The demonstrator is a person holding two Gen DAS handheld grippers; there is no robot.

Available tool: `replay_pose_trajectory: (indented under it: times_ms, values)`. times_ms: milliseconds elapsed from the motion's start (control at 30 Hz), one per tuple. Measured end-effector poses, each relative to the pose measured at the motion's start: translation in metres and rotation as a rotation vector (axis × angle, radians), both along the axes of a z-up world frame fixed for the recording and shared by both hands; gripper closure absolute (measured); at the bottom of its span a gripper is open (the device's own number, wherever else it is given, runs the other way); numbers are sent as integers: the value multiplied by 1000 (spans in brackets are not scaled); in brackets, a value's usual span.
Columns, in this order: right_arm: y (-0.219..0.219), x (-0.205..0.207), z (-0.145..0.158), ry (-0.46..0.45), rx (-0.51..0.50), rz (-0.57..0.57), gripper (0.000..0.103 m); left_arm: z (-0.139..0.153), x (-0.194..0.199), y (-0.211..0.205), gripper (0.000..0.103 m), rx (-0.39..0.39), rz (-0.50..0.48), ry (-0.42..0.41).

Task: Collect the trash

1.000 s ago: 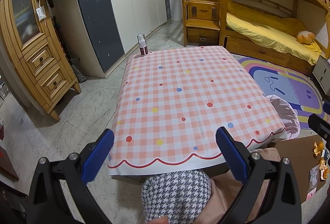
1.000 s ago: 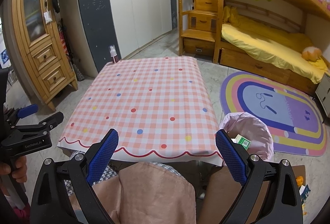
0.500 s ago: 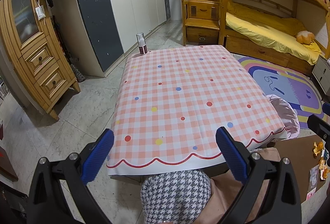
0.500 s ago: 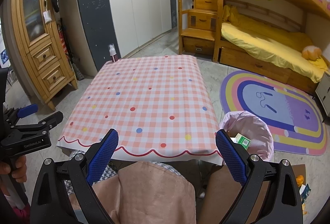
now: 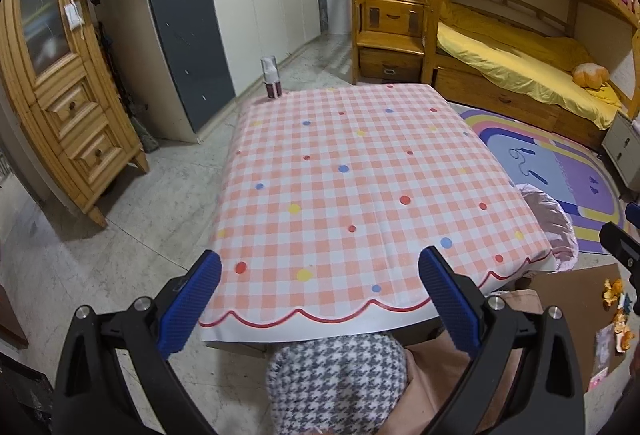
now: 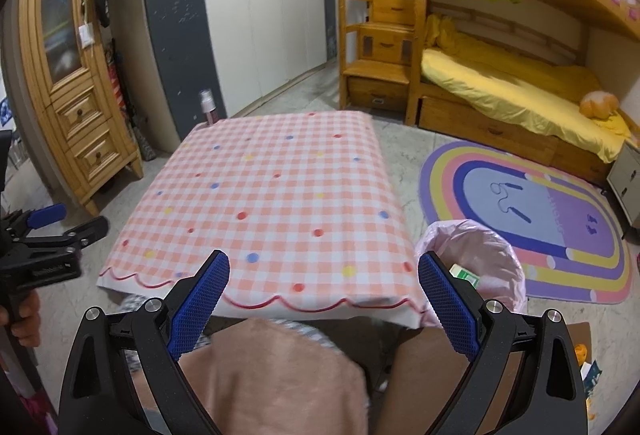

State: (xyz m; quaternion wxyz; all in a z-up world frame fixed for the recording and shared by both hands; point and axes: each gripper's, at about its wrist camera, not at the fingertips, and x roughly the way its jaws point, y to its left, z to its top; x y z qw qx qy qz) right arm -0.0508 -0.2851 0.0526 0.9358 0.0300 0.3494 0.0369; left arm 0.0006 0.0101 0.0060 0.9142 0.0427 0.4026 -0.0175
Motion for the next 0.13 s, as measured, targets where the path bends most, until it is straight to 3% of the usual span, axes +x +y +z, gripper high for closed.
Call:
replay_pose_trajectory:
  times_ms: [133]
  values:
    - [-59,-4,-39,12,-35,-135,7,-12,6,-4,7,8,-10,17]
